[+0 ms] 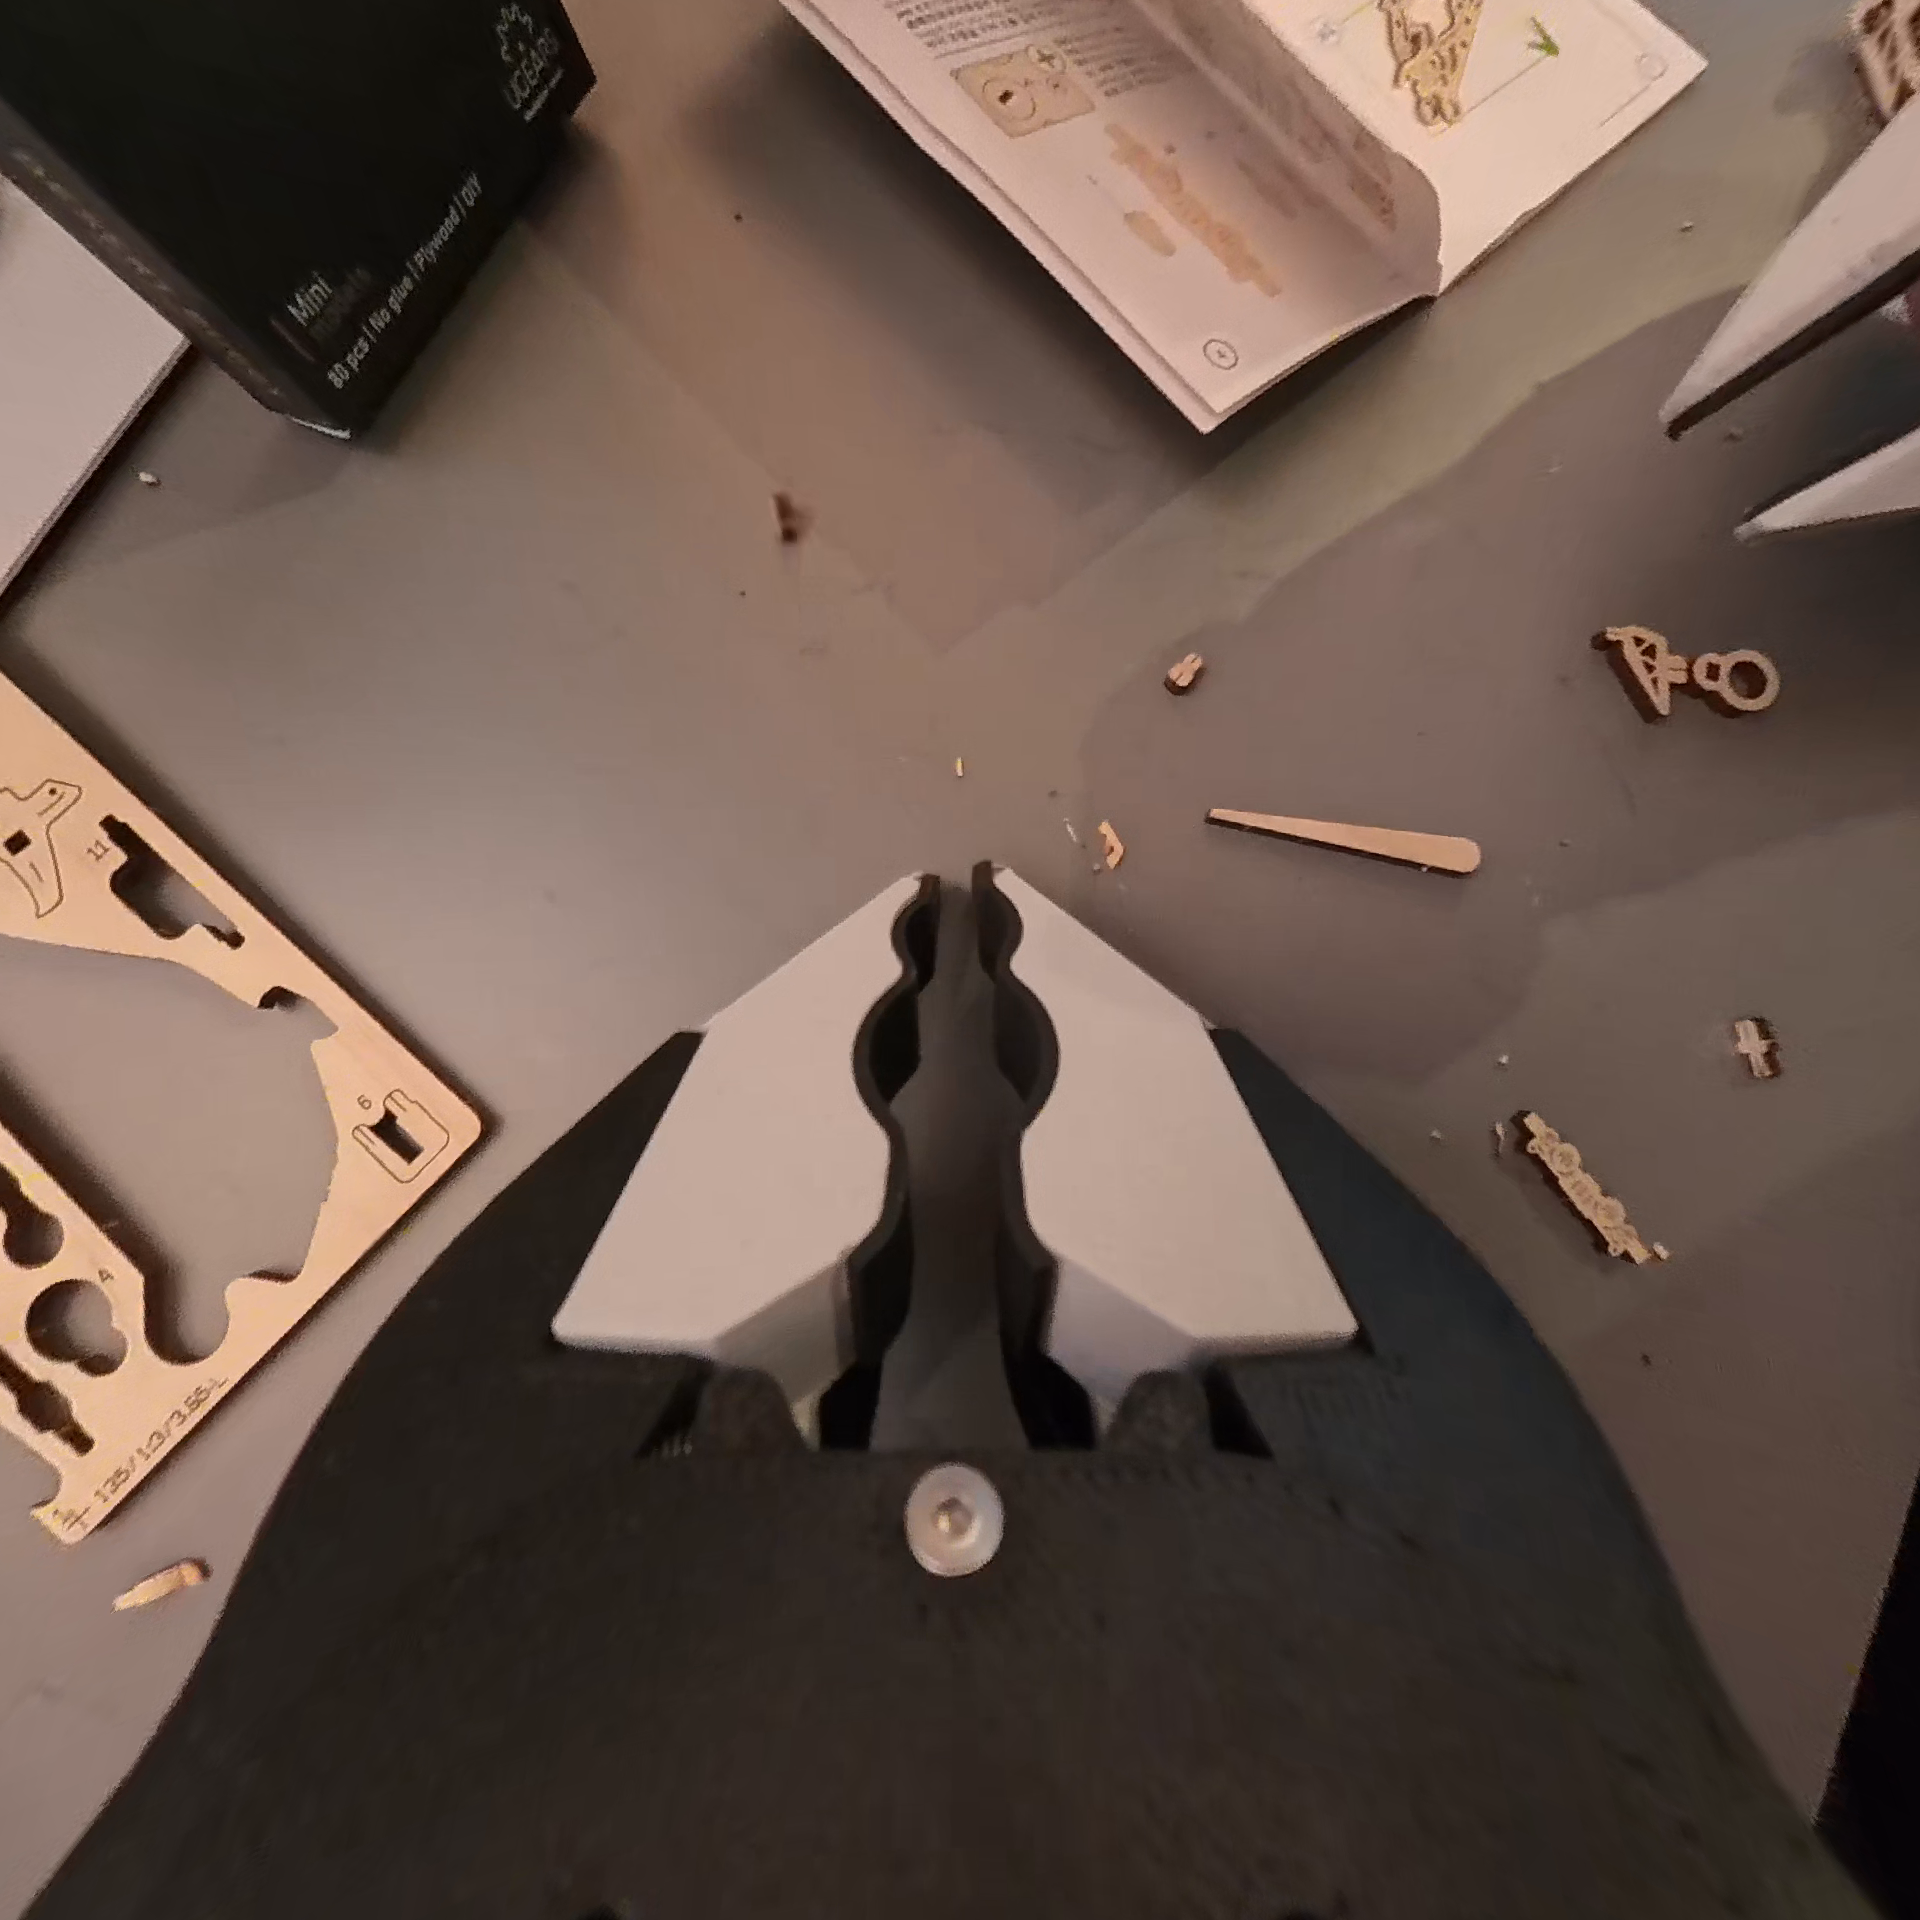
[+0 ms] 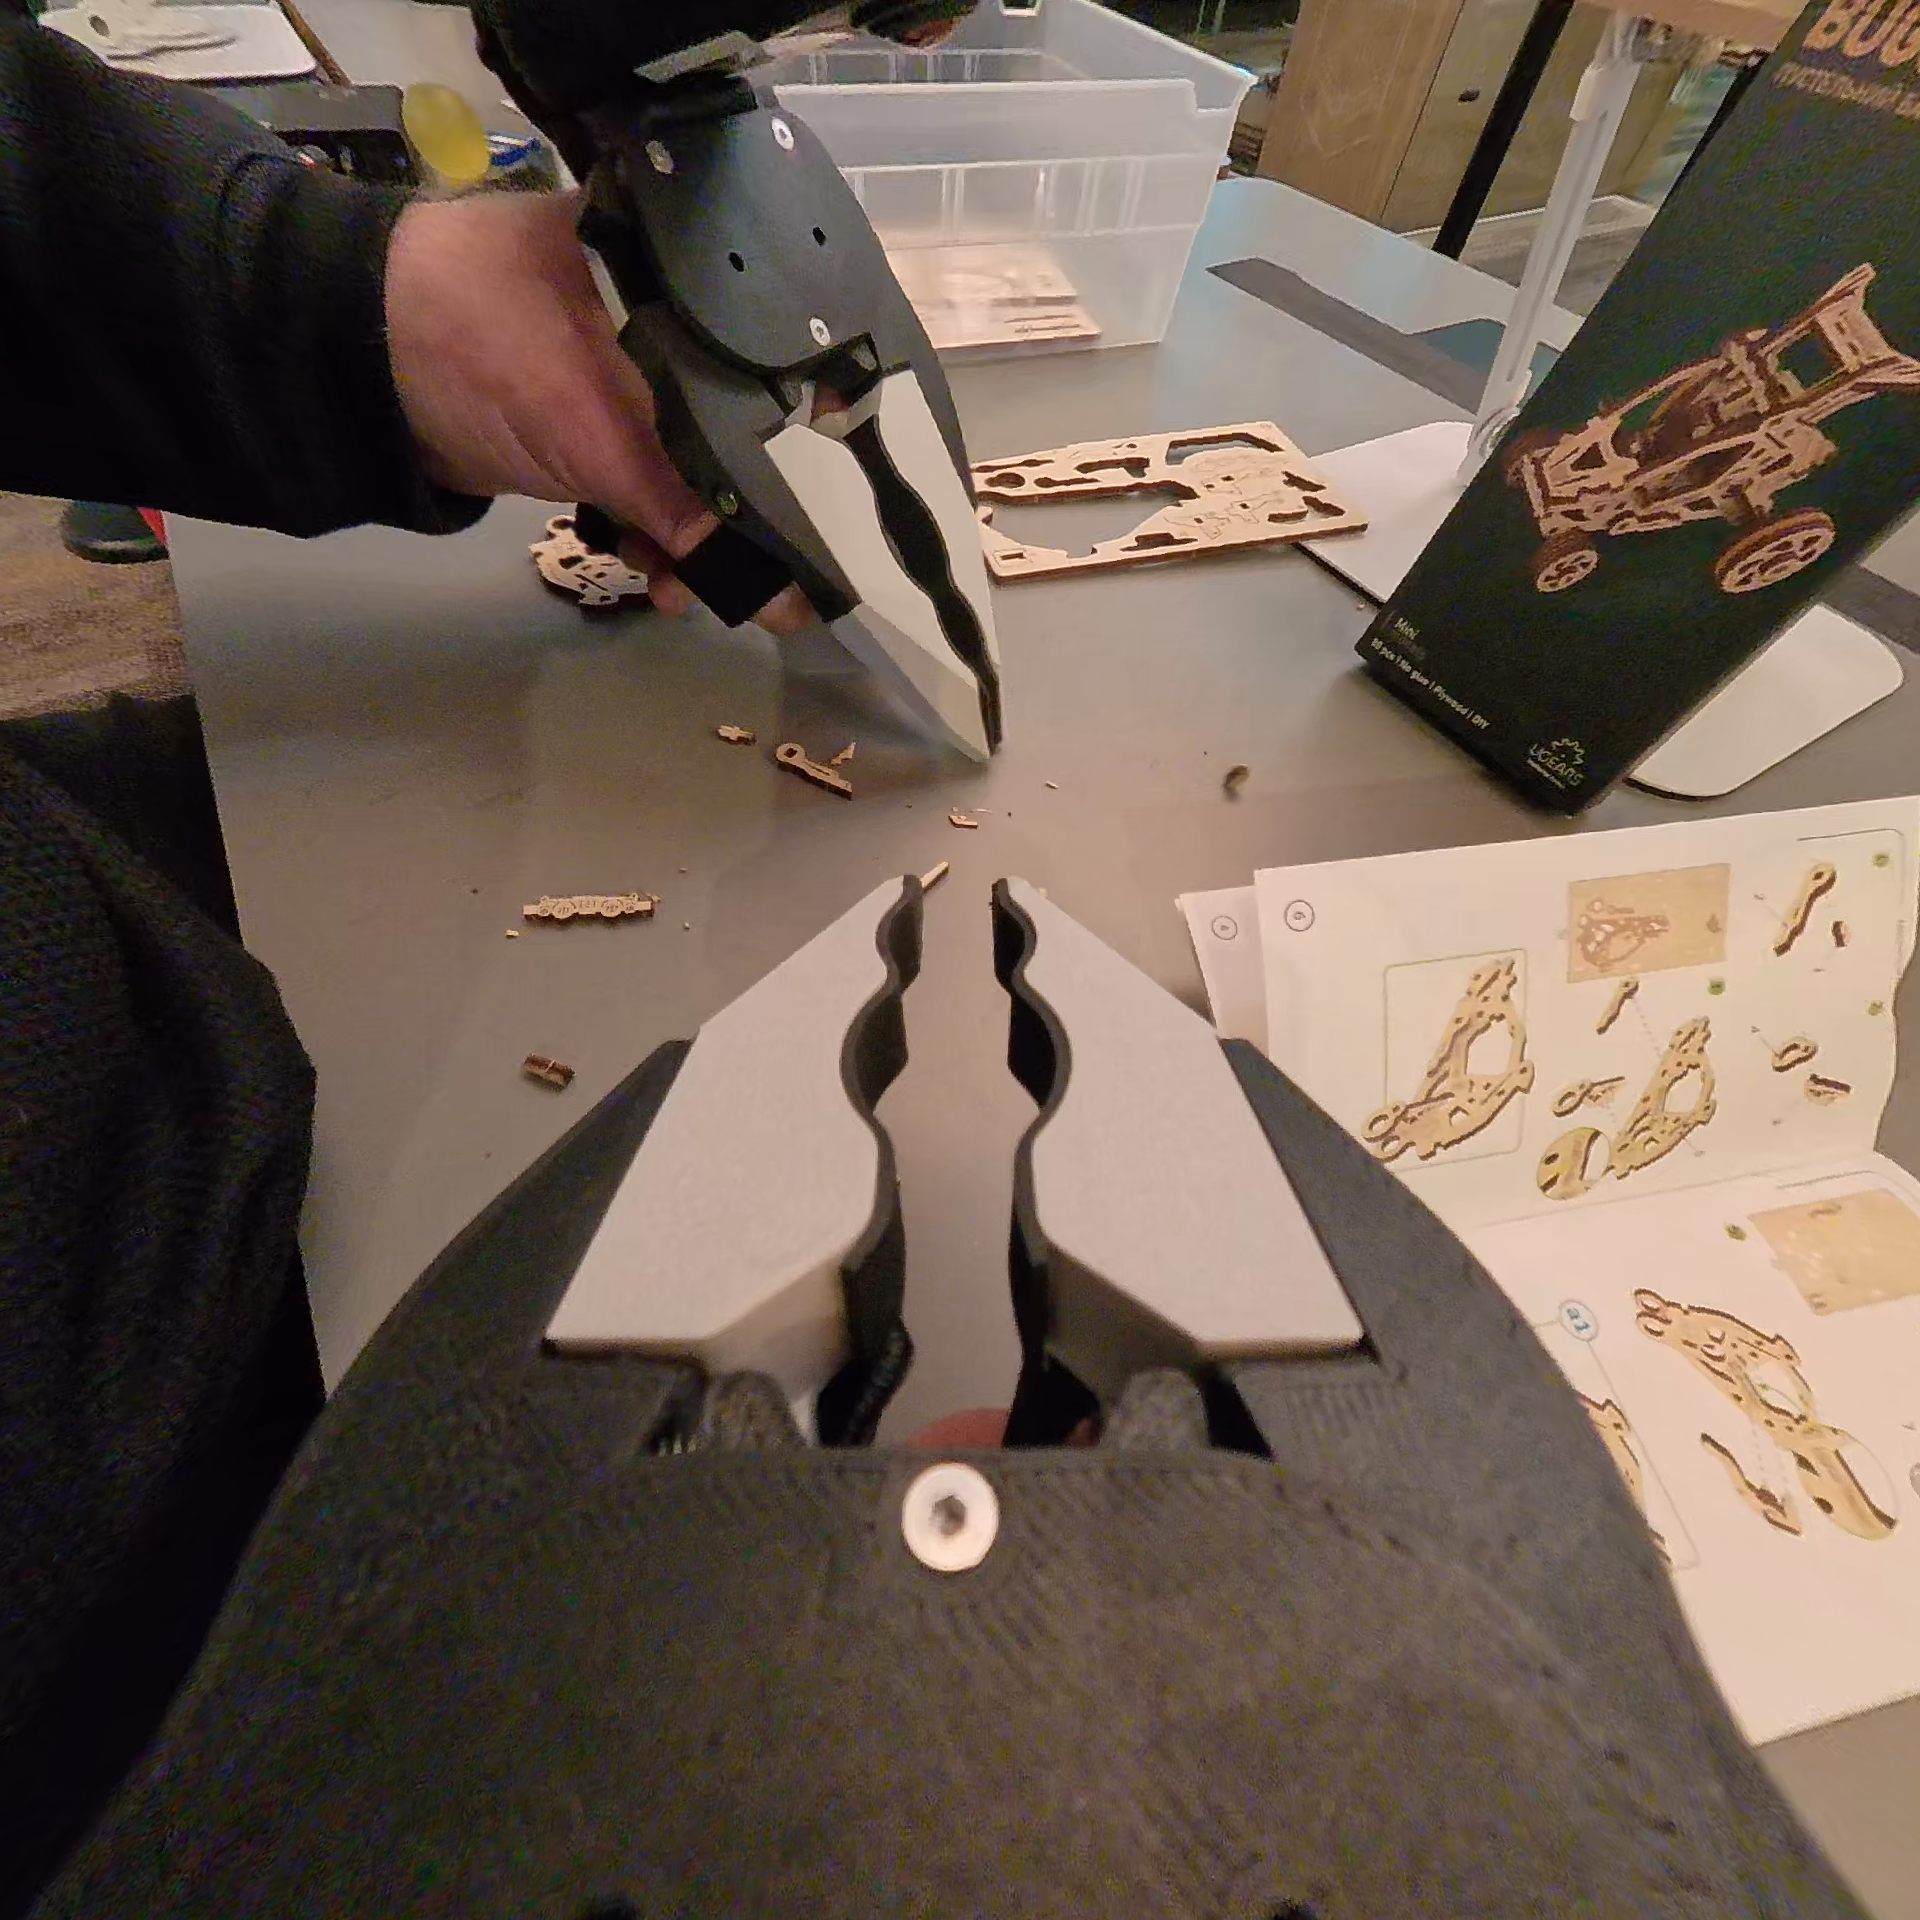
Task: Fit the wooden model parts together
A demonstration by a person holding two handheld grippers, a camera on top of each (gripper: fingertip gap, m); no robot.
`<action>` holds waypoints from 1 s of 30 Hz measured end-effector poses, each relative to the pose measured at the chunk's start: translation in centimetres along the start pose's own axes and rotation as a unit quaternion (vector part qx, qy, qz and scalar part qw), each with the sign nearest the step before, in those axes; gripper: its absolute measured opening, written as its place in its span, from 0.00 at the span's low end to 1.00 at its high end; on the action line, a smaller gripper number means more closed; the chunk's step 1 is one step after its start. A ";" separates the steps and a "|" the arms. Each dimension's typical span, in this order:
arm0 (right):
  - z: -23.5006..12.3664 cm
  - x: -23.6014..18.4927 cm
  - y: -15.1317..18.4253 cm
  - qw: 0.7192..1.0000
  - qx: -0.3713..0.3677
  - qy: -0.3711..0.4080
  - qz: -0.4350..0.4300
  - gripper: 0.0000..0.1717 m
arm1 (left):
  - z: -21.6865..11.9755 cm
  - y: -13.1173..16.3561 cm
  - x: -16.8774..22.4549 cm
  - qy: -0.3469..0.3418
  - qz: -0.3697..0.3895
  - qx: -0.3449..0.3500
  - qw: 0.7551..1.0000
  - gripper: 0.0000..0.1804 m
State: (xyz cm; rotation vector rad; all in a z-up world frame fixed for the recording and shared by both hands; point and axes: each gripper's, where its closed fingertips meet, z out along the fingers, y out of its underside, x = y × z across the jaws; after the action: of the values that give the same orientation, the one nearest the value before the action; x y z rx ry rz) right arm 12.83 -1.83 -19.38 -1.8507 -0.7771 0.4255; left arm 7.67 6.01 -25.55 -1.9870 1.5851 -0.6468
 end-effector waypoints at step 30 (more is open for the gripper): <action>-0.4 0.1 0.8 0.998 -0.059 0.011 0.005 0.09 | -4.7 0.5 -0.1 -0.030 -0.015 0.034 0.999 0.10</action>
State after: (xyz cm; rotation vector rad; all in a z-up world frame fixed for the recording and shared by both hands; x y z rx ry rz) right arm 13.38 -2.29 -19.96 -1.9661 -0.7926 0.3727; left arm 4.18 5.58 -22.35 -1.9668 1.4816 -0.6389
